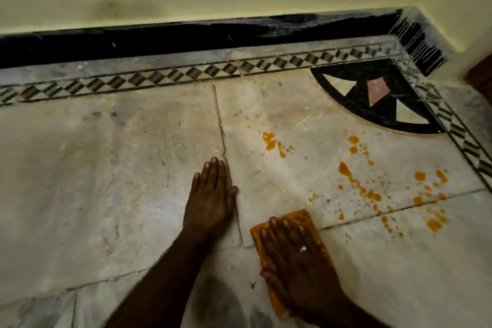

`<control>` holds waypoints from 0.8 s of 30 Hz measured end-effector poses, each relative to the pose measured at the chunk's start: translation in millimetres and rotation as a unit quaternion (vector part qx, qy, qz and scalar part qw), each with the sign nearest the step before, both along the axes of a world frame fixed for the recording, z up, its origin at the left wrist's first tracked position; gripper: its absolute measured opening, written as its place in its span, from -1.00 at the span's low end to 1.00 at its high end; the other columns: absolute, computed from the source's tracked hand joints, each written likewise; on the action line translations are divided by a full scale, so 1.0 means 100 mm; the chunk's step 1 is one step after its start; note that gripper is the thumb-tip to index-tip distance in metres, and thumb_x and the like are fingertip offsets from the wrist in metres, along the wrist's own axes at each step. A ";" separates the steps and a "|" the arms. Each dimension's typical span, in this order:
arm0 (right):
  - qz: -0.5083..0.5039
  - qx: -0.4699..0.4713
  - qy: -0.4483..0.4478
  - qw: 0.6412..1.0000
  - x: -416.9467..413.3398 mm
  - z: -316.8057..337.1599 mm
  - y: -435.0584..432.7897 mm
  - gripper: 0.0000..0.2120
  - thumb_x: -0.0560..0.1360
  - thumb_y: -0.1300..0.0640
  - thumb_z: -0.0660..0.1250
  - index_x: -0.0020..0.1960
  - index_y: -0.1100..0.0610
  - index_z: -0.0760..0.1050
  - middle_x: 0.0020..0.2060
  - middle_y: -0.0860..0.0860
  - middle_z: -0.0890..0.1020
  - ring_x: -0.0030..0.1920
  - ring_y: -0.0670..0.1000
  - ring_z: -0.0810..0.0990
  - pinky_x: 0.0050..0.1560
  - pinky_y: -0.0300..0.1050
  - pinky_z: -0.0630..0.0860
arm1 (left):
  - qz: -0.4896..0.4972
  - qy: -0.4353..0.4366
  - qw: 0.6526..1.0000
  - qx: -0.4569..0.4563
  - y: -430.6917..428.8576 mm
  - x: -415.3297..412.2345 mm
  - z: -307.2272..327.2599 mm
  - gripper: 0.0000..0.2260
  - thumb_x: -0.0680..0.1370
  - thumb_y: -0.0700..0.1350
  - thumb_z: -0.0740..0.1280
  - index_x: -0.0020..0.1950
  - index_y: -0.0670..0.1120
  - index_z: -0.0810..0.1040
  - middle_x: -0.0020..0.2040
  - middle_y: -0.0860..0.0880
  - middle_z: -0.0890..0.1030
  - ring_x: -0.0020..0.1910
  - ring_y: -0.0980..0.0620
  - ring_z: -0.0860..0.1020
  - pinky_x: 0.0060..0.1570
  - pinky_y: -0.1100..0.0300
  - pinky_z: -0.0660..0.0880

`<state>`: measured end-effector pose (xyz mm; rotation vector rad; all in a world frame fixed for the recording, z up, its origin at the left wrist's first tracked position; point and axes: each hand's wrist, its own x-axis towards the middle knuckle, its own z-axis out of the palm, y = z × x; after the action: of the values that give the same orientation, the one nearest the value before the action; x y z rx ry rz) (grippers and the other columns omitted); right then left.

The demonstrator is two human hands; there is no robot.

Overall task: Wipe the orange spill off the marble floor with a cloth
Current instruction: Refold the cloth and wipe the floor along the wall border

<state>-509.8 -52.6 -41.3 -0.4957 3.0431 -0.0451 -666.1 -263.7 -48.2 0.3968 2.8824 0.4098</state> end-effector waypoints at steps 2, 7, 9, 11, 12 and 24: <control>-0.009 0.004 0.023 1.000 0.07 -0.05 0.01 -0.37 0.65 -0.25 0.11 0.62 0.03 0.23 0.60 0.08 0.27 0.59 0.15 0.25 0.46 0.21 0.28 | 0.000 0.025 0.999 -0.024 -0.02 -0.02 -0.07 -0.37 0.64 0.20 -0.23 0.64 -0.11 -0.09 0.64 -0.07 -0.10 0.63 -0.03 -0.10 0.58 0.04 -0.19; 0.034 -0.018 0.022 0.999 -0.35 0.00 -0.06 -0.40 0.67 -0.20 0.07 0.64 0.04 0.19 0.62 0.09 0.22 0.62 0.14 0.19 0.54 0.18 0.18 | 0.007 0.056 0.998 -0.036 0.00 0.00 -0.14 -0.42 0.69 0.15 -0.13 0.63 -0.15 0.07 0.64 -0.12 0.08 0.63 -0.06 0.03 0.56 -0.02 -0.05; 0.030 -0.023 0.024 0.999 -0.70 -0.01 -0.05 -0.41 0.69 -0.19 0.05 0.65 0.03 0.15 0.63 0.08 0.19 0.63 0.12 0.15 0.58 0.16 0.14 | 0.005 0.066 0.997 -0.037 -0.02 0.00 -0.16 -0.42 0.69 0.15 -0.12 0.64 -0.14 0.06 0.65 -0.11 0.06 0.63 -0.04 0.00 0.57 -0.01 -0.05; 0.016 -0.018 0.018 1.000 -1.06 -0.03 0.03 -0.41 0.70 -0.19 0.02 0.65 0.02 0.13 0.63 0.08 0.19 0.63 0.11 0.14 0.57 0.18 0.19 | 0.003 0.067 0.997 -0.038 -0.04 0.01 -0.18 -0.42 0.69 0.15 -0.10 0.64 -0.13 0.04 0.65 -0.09 0.03 0.64 -0.02 -0.02 0.58 -0.01 -0.06; 0.005 -0.013 0.010 1.000 -1.19 -0.02 0.10 -0.42 0.70 -0.19 0.01 0.66 0.02 0.12 0.63 0.08 0.18 0.64 0.11 0.13 0.56 0.19 0.23 | 0.004 0.067 0.997 -0.039 -0.05 0.02 -0.19 -0.42 0.69 0.15 -0.11 0.64 -0.12 0.02 0.66 -0.08 0.02 0.64 -0.01 -0.04 0.59 -0.01 -0.08; -0.036 -0.024 0.059 0.997 -0.79 -0.03 -0.16 -0.40 0.63 -0.11 0.15 0.63 0.04 0.21 0.61 0.09 0.24 0.60 0.14 0.23 0.53 0.19 0.20 | 0.023 0.064 0.997 -0.030 -0.01 0.01 -0.16 -0.45 0.68 0.09 -0.04 0.63 -0.12 0.11 0.64 -0.07 0.10 0.63 -0.01 0.04 0.57 -0.08 0.00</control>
<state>-588.5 -68.6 -43.9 -0.4045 3.1823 -0.0944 -664.7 -265.1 -64.1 0.3589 3.0249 0.3139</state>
